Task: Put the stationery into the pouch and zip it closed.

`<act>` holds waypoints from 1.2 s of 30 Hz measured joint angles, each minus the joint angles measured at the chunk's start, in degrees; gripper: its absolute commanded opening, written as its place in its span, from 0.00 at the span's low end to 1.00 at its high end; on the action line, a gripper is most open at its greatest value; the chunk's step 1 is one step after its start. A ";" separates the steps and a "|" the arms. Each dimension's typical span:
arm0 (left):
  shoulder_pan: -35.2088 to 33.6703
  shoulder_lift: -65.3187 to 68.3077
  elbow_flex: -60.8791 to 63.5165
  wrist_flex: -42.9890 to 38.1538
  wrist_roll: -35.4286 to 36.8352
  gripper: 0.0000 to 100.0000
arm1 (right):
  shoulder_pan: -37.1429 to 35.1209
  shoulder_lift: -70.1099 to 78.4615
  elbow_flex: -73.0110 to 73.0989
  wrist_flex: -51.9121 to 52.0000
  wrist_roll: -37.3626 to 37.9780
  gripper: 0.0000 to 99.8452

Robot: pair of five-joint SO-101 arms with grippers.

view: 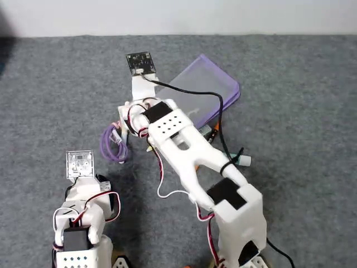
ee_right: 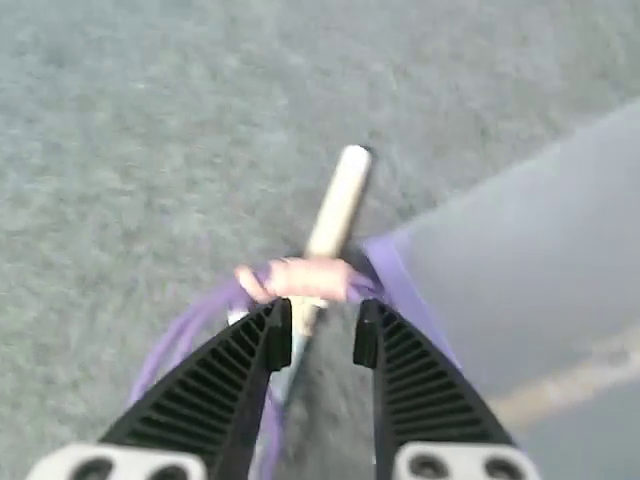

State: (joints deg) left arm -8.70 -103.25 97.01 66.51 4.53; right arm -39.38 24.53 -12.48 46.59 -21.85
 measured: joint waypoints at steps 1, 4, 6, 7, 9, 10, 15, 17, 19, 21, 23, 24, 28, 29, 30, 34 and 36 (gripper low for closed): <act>0.00 0.00 0.00 0.00 0.00 0.02 | -0.70 0.70 -0.79 -0.53 0.00 0.11; 0.00 0.00 0.00 0.00 0.00 0.02 | -2.11 3.34 -3.34 -2.37 0.00 0.10; 0.00 0.00 0.00 0.00 0.00 0.02 | -2.46 5.27 -4.75 -4.48 0.00 0.10; 0.00 0.00 0.00 0.00 0.00 0.02 | -2.46 6.15 -5.36 -5.80 0.00 0.10; 0.00 0.00 0.00 0.00 0.00 0.02 | -2.46 8.53 -6.59 -8.79 0.00 0.10; 0.00 0.00 0.00 0.00 0.00 0.02 | -2.46 9.93 -7.12 -9.85 0.00 0.10; 0.00 0.00 0.00 0.00 0.00 0.02 | -2.64 16.53 -8.70 -10.99 0.00 0.10; 0.00 0.00 0.00 0.00 0.00 0.02 | -2.64 17.32 -9.58 -9.41 0.00 0.10; 0.00 0.00 0.00 0.00 0.00 0.02 | -2.64 17.32 -10.81 -4.40 0.00 0.10; 0.00 0.00 0.00 0.00 0.00 0.02 | -2.46 17.23 -12.57 2.46 0.00 0.10; 0.00 0.00 0.00 0.00 0.00 0.02 | -1.76 17.14 -15.12 11.08 0.00 0.10; 0.00 0.00 0.00 0.00 0.00 0.02 | -1.05 17.14 -16.35 15.65 -0.09 0.10; 0.00 0.00 0.00 0.00 0.00 0.02 | 2.20 17.32 -19.25 31.65 0.70 0.10; 0.00 0.00 0.00 0.00 0.00 0.02 | 3.16 17.32 -19.78 34.64 2.20 0.10; 0.00 0.00 0.00 0.00 0.00 0.02 | 4.13 17.32 -20.04 37.27 4.13 0.10; 0.00 0.00 0.00 0.00 0.00 0.02 | 6.86 17.32 -20.31 45.10 13.45 0.10; 0.00 0.00 0.00 0.00 0.00 0.02 | 7.82 17.41 -21.01 48.09 16.35 0.10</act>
State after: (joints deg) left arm -8.70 -103.25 97.01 66.51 4.53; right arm -31.56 41.93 -33.49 94.68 -5.49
